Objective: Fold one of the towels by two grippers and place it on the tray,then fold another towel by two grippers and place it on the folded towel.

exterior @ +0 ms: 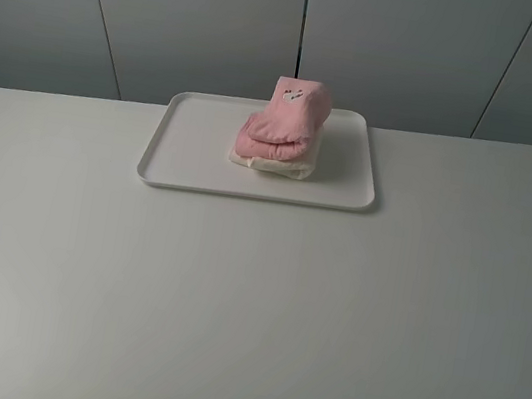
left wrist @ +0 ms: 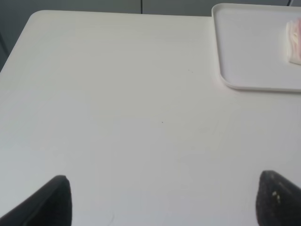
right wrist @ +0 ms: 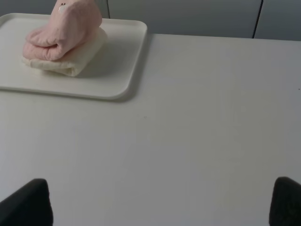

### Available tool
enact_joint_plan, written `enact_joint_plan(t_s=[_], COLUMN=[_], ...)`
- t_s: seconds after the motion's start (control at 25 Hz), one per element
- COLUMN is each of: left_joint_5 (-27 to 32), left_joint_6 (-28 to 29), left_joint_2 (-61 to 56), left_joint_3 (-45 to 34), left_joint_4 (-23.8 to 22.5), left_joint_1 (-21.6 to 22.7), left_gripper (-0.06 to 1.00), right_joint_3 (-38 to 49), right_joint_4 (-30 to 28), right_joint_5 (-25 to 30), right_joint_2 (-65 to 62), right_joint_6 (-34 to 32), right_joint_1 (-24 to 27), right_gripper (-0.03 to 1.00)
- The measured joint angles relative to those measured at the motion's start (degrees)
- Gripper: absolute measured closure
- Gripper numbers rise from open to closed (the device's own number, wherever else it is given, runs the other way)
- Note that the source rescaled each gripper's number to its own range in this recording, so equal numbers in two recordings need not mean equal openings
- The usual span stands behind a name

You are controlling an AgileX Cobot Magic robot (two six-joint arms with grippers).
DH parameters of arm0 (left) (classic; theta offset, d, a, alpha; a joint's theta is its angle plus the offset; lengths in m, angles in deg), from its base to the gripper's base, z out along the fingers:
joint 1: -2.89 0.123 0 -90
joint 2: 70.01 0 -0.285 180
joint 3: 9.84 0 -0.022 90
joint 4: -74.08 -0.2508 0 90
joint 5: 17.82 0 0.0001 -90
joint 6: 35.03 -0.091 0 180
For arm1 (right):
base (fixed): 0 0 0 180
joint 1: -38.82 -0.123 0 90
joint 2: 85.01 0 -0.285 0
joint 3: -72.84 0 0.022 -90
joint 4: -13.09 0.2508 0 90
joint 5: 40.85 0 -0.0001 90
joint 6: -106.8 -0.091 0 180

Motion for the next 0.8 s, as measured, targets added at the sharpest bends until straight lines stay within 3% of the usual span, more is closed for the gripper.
enact_joint_plan(t_s=[0.8], left_joint_5=[0.0], left_joint_6=[0.0], left_joint_2=[0.0], left_joint_3=[0.0], left_joint_4=[0.0], left_joint_1=[0.0], left_gripper=[-0.06], right_joint_3=[0.0], right_joint_4=[0.0], right_joint_5=[0.0], right_joint_2=[0.0], right_joint_6=[0.0], right_joint_1=[0.0], right_gripper=[-0.03])
